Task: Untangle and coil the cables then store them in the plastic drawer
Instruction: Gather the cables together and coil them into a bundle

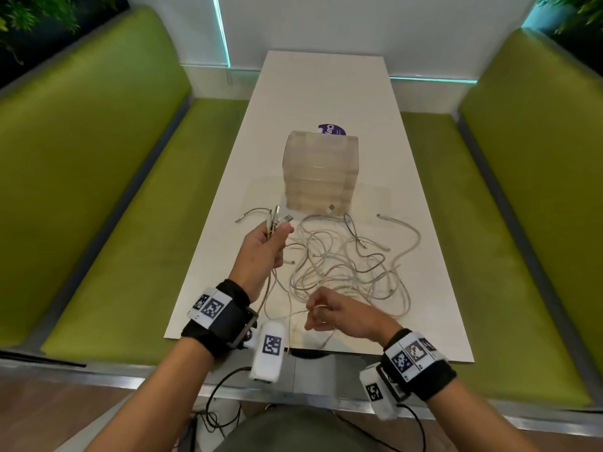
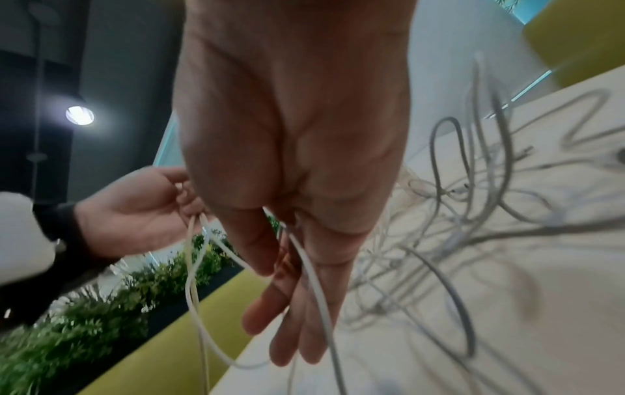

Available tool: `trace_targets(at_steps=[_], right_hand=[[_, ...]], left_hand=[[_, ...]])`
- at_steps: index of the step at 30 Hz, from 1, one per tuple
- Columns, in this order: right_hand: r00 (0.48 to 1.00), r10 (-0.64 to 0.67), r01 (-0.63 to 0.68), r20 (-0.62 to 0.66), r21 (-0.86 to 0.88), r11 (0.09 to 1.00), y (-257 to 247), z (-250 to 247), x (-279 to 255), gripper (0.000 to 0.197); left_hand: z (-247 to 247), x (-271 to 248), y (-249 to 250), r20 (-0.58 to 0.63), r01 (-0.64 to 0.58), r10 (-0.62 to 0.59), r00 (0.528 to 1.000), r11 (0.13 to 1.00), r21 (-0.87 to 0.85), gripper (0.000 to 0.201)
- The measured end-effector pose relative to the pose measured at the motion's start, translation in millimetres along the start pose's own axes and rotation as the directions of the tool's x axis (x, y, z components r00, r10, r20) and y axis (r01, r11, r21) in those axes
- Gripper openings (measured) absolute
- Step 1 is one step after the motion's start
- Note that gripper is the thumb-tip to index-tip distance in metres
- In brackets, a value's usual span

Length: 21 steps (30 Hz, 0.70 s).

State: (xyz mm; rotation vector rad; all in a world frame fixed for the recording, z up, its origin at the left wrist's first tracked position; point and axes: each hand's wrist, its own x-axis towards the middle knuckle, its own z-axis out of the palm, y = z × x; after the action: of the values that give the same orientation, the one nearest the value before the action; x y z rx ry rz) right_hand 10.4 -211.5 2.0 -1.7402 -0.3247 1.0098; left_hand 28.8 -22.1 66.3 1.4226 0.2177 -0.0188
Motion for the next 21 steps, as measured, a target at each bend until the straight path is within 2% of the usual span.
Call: trace_targets(at_steps=[3, 6, 8, 11, 15, 19, 21], right_hand=[[0.999, 0.03, -0.029, 0.029, -0.053, 0.998, 14, 10, 2, 0.008], [0.99, 0.081, -0.075, 0.114, -0.059, 0.995, 27, 16, 5, 0.008], [0.982, 0.119, -0.097, 0.147, -0.15, 0.984, 31, 19, 5, 0.012], [0.995, 0.093, -0.07, 0.047, -0.355, 0.932, 30, 16, 3, 0.021], [0.996, 0.001, -0.04, -0.084, -0.464, 0.885, 32, 5, 5, 0.035], [0.983, -0.1, 0.045, -0.155, -0.326, 0.944, 16, 4, 6, 0.062], [0.99, -0.121, 0.099, -0.077, -0.242, 0.965, 4, 11, 7, 0.065]], left_hand=[[-2, -1, 1, 0.015, -0.008, 0.009, 1.0, 1.0, -0.008, 0.016], [-2, -2, 2, 0.014, -0.014, 0.014, 1.0, 1.0, -0.017, 0.017], [-2, -2, 3, 0.016, -0.009, 0.01, 1.0, 1.0, -0.018, 0.017], [-1, -3, 3, 0.018, -0.002, 0.002, 1.0, 1.0, -0.02, 0.018], [0, -5, 2, 0.036, 0.014, -0.012, 0.999, 0.998, -0.058, 0.021], [4, -8, 2, 0.069, 0.033, -0.027, 0.997, 0.996, -0.086, 0.022], [7, -9, 2, 0.091, 0.036, -0.027, 0.996, 0.995, -0.098, 0.023]])
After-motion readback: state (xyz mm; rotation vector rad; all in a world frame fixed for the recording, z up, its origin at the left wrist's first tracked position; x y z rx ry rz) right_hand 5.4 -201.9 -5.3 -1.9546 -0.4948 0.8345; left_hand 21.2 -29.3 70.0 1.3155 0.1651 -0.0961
